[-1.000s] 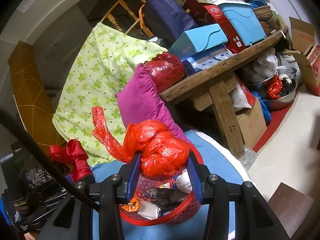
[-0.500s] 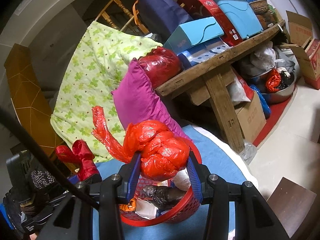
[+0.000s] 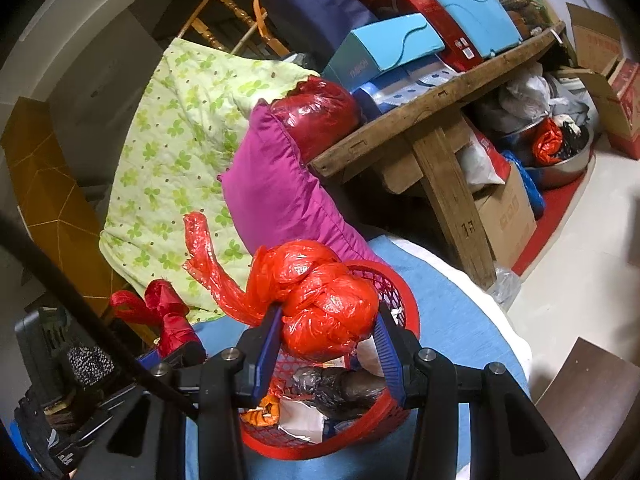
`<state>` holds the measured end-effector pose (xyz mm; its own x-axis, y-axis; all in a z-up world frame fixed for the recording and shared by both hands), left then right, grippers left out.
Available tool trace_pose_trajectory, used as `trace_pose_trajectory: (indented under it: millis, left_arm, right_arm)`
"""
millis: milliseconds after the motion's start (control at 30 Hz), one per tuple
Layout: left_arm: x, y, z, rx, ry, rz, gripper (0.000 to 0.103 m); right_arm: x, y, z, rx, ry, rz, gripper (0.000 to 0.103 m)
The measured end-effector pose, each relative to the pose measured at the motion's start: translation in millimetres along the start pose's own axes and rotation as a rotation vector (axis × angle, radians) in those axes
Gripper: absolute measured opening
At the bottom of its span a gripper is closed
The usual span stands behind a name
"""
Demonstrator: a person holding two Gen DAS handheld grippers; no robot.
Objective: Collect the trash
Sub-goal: 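Lower the knotted bag into the basket with the right tool while the left holds its bag, then open both tools to drop the red bags into the basket and withdraw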
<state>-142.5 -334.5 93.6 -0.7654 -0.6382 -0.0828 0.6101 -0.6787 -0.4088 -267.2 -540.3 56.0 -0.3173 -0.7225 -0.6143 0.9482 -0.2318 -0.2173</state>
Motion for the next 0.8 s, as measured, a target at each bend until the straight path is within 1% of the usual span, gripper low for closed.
trace_pose_trajectory:
  millis: [100,267,400,533,633,800]
  left_arm:
    - [0,4,0,-0.001,-0.008,-0.021,0.047]
    - [4,12,-2,-0.003,0.002,-0.029,0.048]
    - [5,17,-5,-0.01,0.001,-0.038,0.054]
    - [8,16,-7,0.0,0.008,-0.041,0.064]
    - [7,15,-7,0.005,0.011,-0.038,0.068]
    - [4,10,-8,0.006,0.017,-0.016,0.072]
  right_arm:
    - [1,8,-4,-0.016,0.03,-0.001,0.049]
    - [6,20,-11,-0.047,0.077,0.002,0.049]
    - [11,26,-16,-0.067,0.105,0.0,0.051]
    - [17,31,-20,-0.084,0.145,0.0,0.055]
    - [19,34,-22,-0.092,0.159,0.006,0.057]
    - [16,34,-23,-0.099,0.15,0.01,0.058]
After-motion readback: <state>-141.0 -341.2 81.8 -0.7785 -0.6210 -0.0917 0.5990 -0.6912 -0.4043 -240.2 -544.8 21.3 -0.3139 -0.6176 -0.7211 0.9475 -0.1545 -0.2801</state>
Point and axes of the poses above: each gripper's, at about its wrist camera, not at the fingertips, and y roughly the way its jaws point, x to its right, z to its top, the point moved 3 cm from there along y, roughly the way its jaws point, and after that the axes turned 8 degrees about x, right-handed, at the moved point
